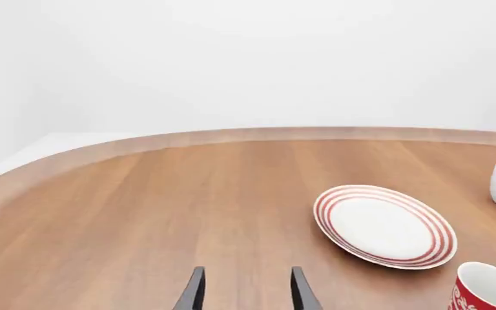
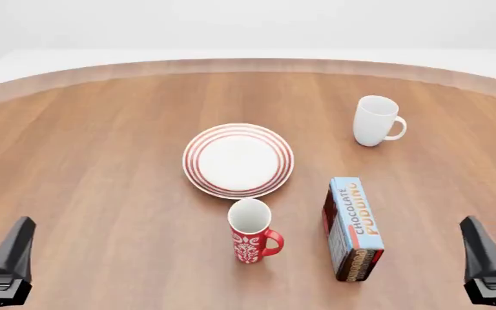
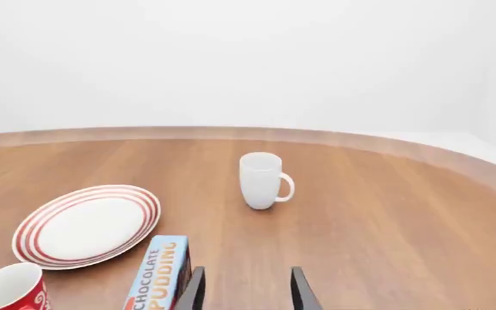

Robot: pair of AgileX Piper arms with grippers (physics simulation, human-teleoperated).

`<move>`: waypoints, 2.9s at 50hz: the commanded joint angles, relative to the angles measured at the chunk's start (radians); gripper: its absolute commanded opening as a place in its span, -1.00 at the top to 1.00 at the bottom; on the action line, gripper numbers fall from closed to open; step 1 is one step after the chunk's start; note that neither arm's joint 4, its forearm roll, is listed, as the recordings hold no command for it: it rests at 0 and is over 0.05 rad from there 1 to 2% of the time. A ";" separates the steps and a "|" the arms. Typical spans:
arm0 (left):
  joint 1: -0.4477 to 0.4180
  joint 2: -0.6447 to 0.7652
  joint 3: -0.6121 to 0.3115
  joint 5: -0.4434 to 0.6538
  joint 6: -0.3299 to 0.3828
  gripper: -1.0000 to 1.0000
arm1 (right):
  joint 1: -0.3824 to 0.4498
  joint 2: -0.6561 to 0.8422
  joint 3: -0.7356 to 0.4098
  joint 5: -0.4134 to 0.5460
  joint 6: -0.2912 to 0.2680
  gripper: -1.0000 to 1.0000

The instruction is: Pick up the red mug and put it on the plate

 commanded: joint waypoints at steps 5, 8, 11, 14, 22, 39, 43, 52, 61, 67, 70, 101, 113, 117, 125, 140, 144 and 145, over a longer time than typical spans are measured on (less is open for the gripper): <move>0.000 0.000 0.000 0.000 0.000 -1.00 | -0.004 0.013 -0.001 -0.003 0.006 -1.00; 0.000 0.000 0.000 0.000 0.000 -1.00 | -0.010 0.011 -0.002 0.000 0.010 -1.00; 0.000 0.000 0.000 0.000 0.000 -1.00 | -0.021 0.010 -0.013 0.009 0.044 -1.00; 0.000 0.000 0.000 0.000 0.000 -1.00 | -0.024 0.000 -0.048 0.020 0.050 -1.00; 0.000 0.000 0.000 0.000 0.000 -1.00 | 0.001 0.018 -0.204 0.112 0.024 -1.00; 0.000 0.000 0.000 0.000 0.000 -1.00 | 0.159 0.257 -0.440 0.197 -0.089 -1.00; 0.000 0.000 0.000 0.000 0.000 -1.00 | 0.248 0.316 -0.493 0.234 -0.152 -1.00; 0.000 0.000 0.000 0.000 0.000 -1.00 | 0.349 0.410 -0.584 0.270 -0.221 -1.00; 0.000 0.000 0.000 0.000 0.000 -1.00 | 0.497 0.525 -0.712 0.360 -0.270 -1.00; 0.000 0.000 0.000 0.000 0.000 -1.00 | 0.693 0.669 -0.815 0.521 -0.335 -1.00; 0.000 0.000 0.000 0.000 0.000 -1.00 | 0.706 0.683 -0.832 0.540 -0.342 -1.00; 0.000 0.000 0.000 0.000 0.000 -1.00 | 0.742 0.861 -0.810 0.531 -0.337 -1.00; 0.000 0.000 0.000 0.000 0.000 -1.00 | 0.719 0.952 -0.803 0.497 -0.339 -1.00; 0.000 0.000 0.000 0.000 0.000 -1.00 | 0.723 0.979 -0.809 0.490 -0.333 -1.00; 0.000 0.000 0.000 0.000 0.000 -1.00 | 0.746 1.031 -0.802 0.469 -0.320 -1.00; 0.000 0.000 0.000 0.000 0.000 -1.00 | 0.763 1.109 -0.796 0.460 -0.310 -1.00; 0.000 0.000 0.000 0.000 0.000 -1.00 | 0.764 1.125 -0.787 0.455 -0.312 -1.00; 0.000 0.000 0.000 0.000 0.000 -1.00 | 0.766 1.127 -0.783 0.453 -0.315 -1.00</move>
